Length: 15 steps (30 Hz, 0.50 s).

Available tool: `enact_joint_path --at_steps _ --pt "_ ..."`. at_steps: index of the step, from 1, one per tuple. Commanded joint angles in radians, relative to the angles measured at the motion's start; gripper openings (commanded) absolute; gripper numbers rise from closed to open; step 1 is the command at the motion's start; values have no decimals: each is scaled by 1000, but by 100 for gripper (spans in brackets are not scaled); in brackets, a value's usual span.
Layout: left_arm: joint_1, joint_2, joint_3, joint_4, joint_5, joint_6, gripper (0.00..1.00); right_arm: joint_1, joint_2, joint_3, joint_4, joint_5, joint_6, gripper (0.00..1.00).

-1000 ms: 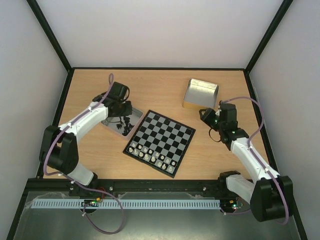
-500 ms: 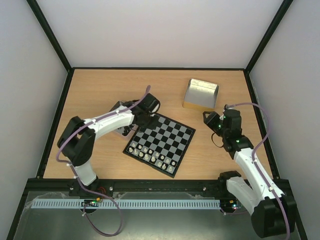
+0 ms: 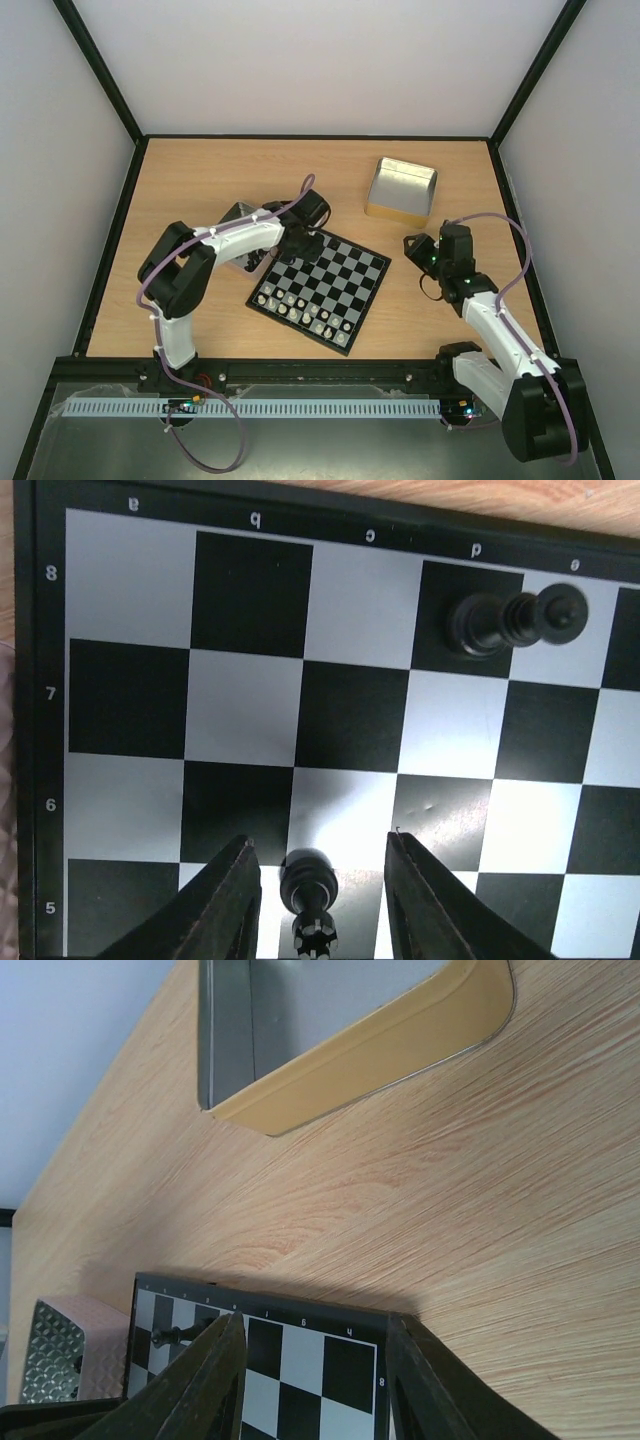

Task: Set up the chess pieces on the board
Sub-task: Pick up the chess piece from the chessboard.

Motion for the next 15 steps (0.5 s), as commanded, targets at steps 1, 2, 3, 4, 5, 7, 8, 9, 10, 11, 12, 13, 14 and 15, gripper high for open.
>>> enact_joint_path --at_steps 1,2,3,4,5,7,8,9,10,11,12,13,14,15 --pt "4 23 37 -43 -14 3 37 6 15 -3 47 20 12 39" --pt "5 25 40 -50 -18 3 37 6 19 -3 48 19 10 39" --pt "5 26 38 -56 -21 2 36 5 24 -1 49 19 8 39" --pt "5 25 36 -61 -24 2 36 6 28 2 49 16 5 39" --pt "5 27 36 -72 -24 2 36 5 33 4 49 15 2 39" --pt "5 28 32 -88 -24 1 37 6 44 9 49 9 -4 39" --pt "5 27 28 -91 -22 0 37 6 48 11 51 5 -8 39" --pt "5 24 22 -92 -15 2 38 6 54 11 54 3 -9 39" --pt "5 23 16 -88 -5 6 38 6 61 13 55 2 -10 39" --pt "5 23 15 -85 6 7 37 6 65 13 58 0 -11 39" --pt "5 25 14 -86 16 9 34 6 69 13 63 -3 -11 39" --pt "5 28 15 -86 23 10 31 6 73 13 70 -5 -11 39" --pt "5 31 16 -89 25 11 26 6 76 15 74 -5 -12 39" --pt "5 35 18 -91 22 11 22 5 79 18 74 -3 -14 39"
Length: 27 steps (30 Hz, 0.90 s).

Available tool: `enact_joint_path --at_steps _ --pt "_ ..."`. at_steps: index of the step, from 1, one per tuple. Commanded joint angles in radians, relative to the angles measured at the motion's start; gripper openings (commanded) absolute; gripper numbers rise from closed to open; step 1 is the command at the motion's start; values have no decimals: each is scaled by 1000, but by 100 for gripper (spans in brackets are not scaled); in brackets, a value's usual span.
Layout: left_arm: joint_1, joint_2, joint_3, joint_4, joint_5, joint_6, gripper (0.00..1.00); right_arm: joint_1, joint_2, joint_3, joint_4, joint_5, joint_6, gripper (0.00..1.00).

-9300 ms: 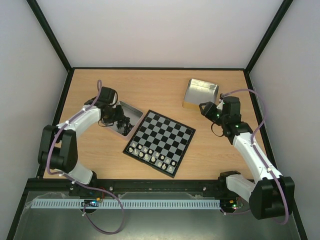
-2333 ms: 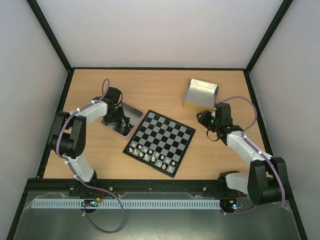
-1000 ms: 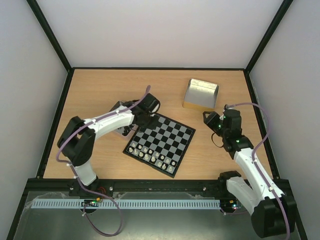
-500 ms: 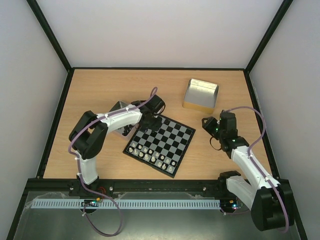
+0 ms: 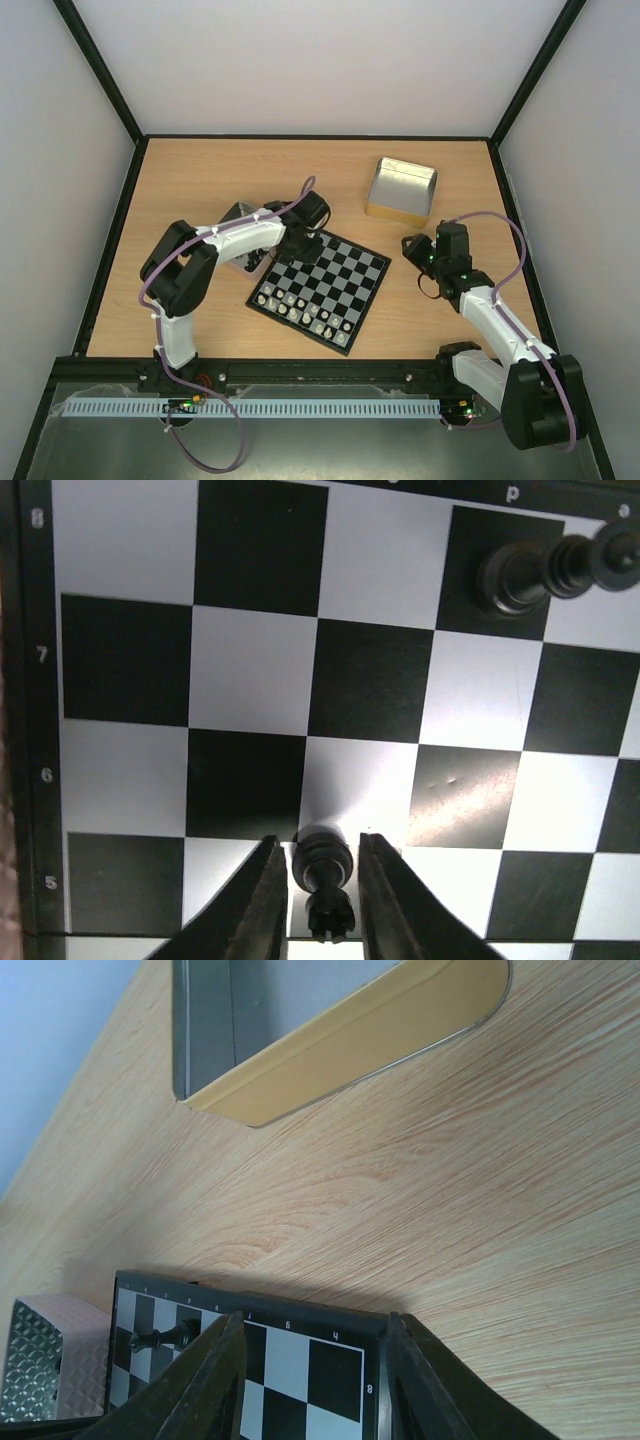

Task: Set up the chess pieces on the board
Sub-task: Pick up the chess piece from the chessboard, then place the chess piece on the chessboard.

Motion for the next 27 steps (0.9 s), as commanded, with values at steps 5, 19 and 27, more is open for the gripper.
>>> enact_joint_path --at_steps 5,19,27 --pt "4 48 42 -85 -11 20 10 6 13 26 43 5 -24 39" --pt "116 114 241 -102 -38 49 10 6 66 65 47 20 -47 39" --pt "160 202 324 -109 -25 75 10 5 104 83 53 18 -51 39"
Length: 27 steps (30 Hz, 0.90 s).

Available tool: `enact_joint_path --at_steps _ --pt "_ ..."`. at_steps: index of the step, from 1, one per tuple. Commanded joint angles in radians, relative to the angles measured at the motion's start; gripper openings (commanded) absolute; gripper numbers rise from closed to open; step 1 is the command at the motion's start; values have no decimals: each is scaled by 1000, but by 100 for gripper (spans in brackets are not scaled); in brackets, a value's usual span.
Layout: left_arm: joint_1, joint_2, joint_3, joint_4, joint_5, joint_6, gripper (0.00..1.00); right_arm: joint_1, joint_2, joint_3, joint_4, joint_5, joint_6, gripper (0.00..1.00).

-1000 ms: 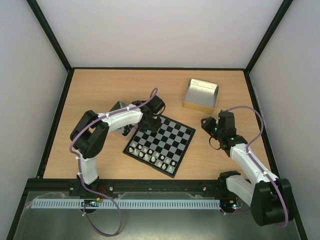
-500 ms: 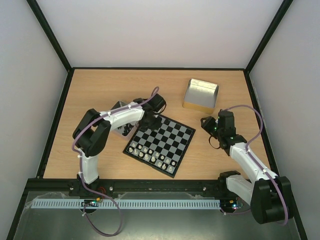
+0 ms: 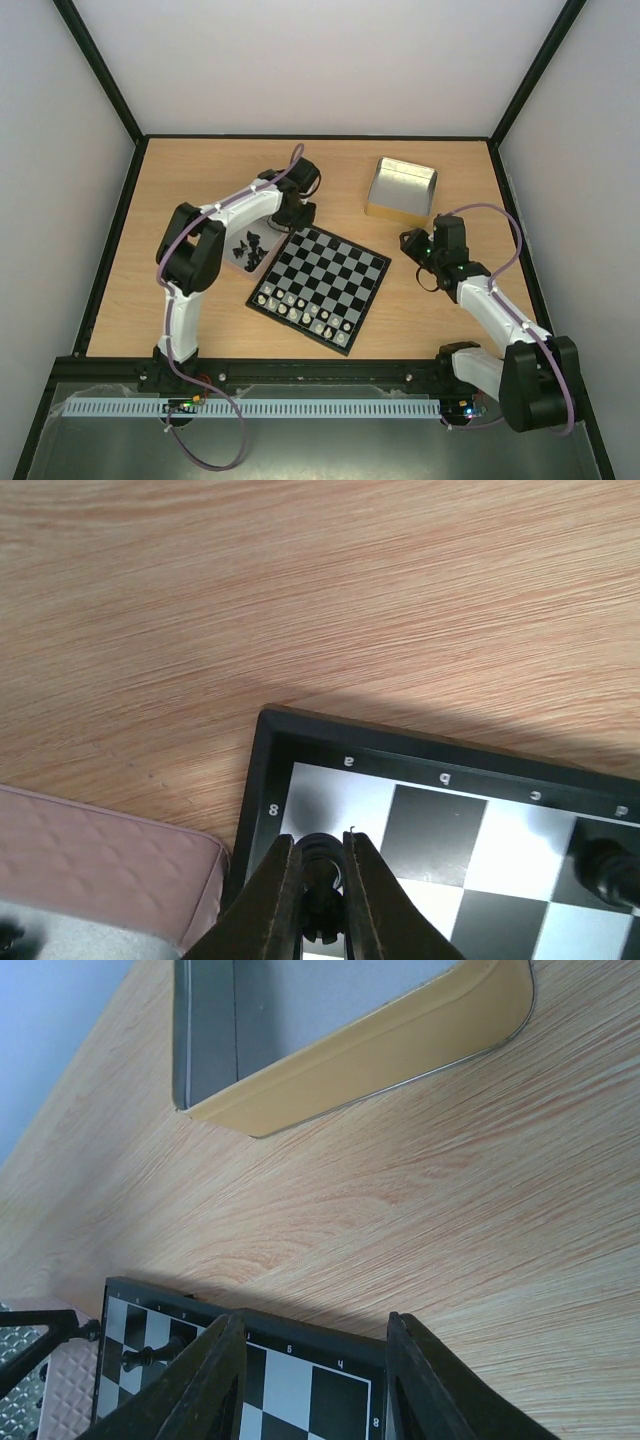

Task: Set up the chess pieces on the board
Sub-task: Place the chess piece on the chessboard.

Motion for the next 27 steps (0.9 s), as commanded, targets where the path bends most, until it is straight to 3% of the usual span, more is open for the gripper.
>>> enact_joint_path --at_steps 1,13,19,27 --pt "14 36 28 -31 10 25 10 6 11 35 24 17 -12 39" --pt "16 65 35 -19 71 39 14 6 48 49 33 9 -17 39" --pt "16 58 37 2 31 30 19 6 46 52 27 4 -16 39" --pt "17 63 41 19 28 18 15 6 19 45 8 4 -22 39"
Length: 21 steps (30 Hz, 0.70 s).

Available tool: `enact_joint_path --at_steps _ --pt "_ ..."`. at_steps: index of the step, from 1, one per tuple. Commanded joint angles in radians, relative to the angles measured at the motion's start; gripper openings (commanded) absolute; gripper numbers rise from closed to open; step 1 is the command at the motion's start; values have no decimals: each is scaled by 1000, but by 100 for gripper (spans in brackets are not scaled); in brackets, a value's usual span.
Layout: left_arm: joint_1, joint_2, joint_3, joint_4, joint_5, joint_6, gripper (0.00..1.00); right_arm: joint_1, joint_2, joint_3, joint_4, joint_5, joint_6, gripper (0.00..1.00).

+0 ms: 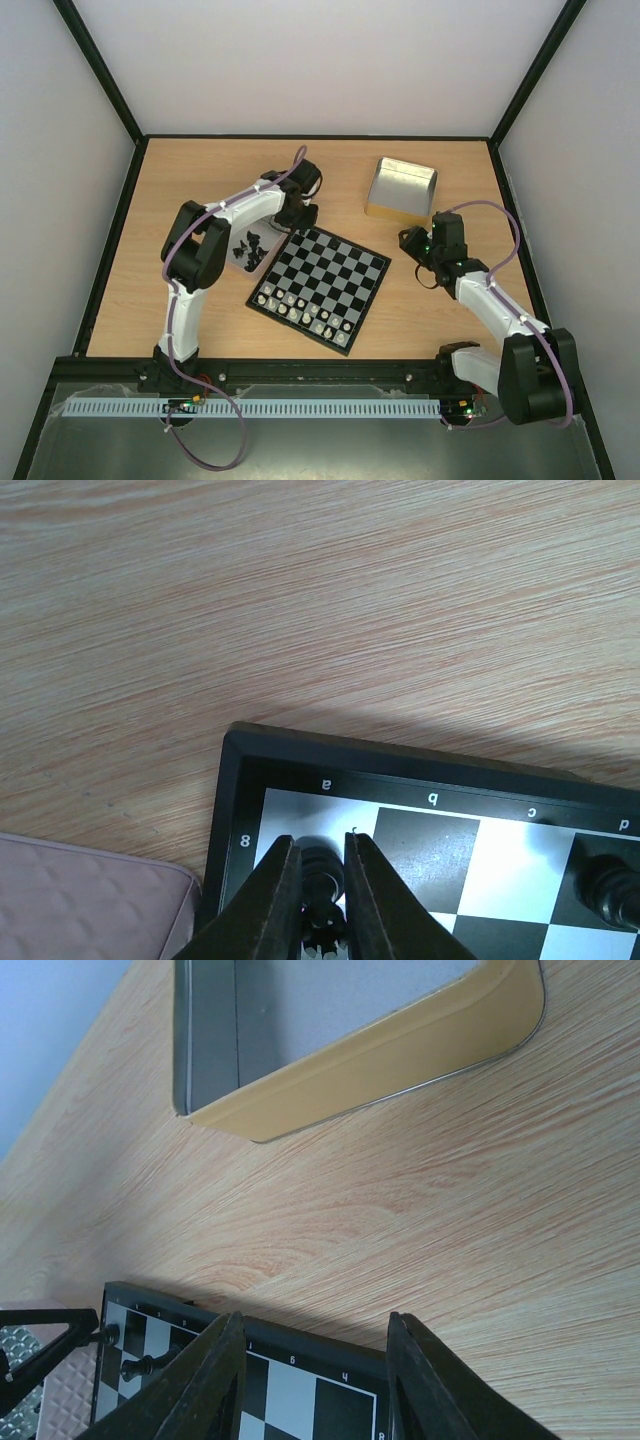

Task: Set up the chess pieces on the board
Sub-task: Place the chess piece on the chessboard.

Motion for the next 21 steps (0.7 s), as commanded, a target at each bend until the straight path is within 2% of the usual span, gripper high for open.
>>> enact_joint_path --at_steps 1,8,15,21 --pt "6 11 21 6 -11 -7 14 5 -27 22 -7 7 -19 39" --pt "6 30 43 8 -18 -8 14 6 -49 13 -17 7 -19 39" --pt "14 -13 55 -9 -43 -5 35 6 -47 16 -16 5 -17 40" --pt "36 -133 -27 14 -71 -47 37 6 -41 17 -10 0 -15 40"
